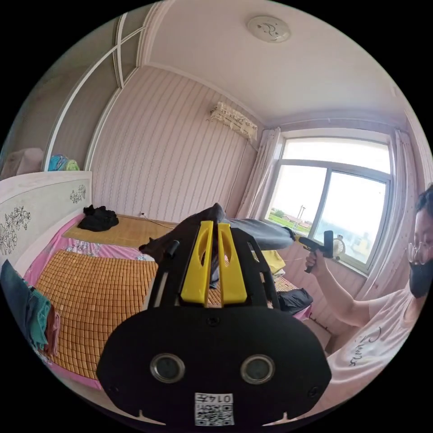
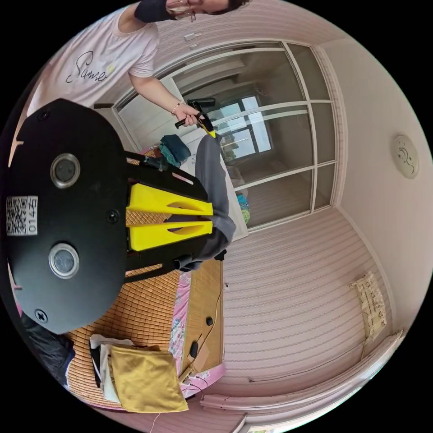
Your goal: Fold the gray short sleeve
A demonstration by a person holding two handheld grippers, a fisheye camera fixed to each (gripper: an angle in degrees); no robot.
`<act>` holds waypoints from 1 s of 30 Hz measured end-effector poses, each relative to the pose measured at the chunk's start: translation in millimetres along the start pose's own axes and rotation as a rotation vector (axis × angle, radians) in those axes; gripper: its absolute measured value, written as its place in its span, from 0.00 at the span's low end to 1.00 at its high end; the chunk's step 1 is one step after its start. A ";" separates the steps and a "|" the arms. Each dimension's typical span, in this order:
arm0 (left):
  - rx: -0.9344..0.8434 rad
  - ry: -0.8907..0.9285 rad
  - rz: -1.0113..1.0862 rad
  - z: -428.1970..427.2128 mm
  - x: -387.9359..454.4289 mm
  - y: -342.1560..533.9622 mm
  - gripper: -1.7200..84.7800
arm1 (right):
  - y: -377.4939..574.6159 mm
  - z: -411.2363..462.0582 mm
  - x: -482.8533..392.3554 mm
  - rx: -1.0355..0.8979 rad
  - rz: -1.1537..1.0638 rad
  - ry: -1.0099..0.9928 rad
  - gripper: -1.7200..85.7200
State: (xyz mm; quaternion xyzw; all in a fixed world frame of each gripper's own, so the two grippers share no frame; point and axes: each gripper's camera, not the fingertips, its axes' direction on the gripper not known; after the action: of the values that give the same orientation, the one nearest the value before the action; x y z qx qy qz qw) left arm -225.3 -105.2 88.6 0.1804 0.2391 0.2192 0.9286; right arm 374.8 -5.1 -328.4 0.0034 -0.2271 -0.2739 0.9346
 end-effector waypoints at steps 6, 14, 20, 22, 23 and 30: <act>-0.368 -0.103 -0.315 18.6 -85.0 162.6 0.01 | 152.5 65.8 59.3 -0.392 0.336 0.246 0.02; -0.649 -0.170 -0.474 18.1 -145.5 248.2 0.01 | 229.2 155.2 81.0 -0.676 0.547 0.158 0.03; -0.608 -0.162 -0.520 -14.2 -170.8 250.8 0.01 | 201.5 244.8 65.1 -0.797 0.412 0.205 0.09; -0.608 -0.173 -0.531 -26.1 -179.8 252.6 0.01 | 195.5 272.6 62.1 -0.830 0.372 0.219 0.11; -0.606 -0.172 -0.537 -29.1 -182.0 253.1 0.01 | 192.8 288.8 62.3 -0.844 0.363 0.222 0.12; -0.597 -0.178 -0.558 -56.7 -202.3 255.6 0.01 | 188.6 346.3 90.0 -0.924 0.433 0.325 0.11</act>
State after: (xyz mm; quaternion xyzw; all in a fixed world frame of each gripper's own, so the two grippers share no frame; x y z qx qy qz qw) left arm -496.7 22.5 228.4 -0.1499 0.1234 0.0025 0.9810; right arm 390.6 149.9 44.8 -0.4128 0.0692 -0.1420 0.8970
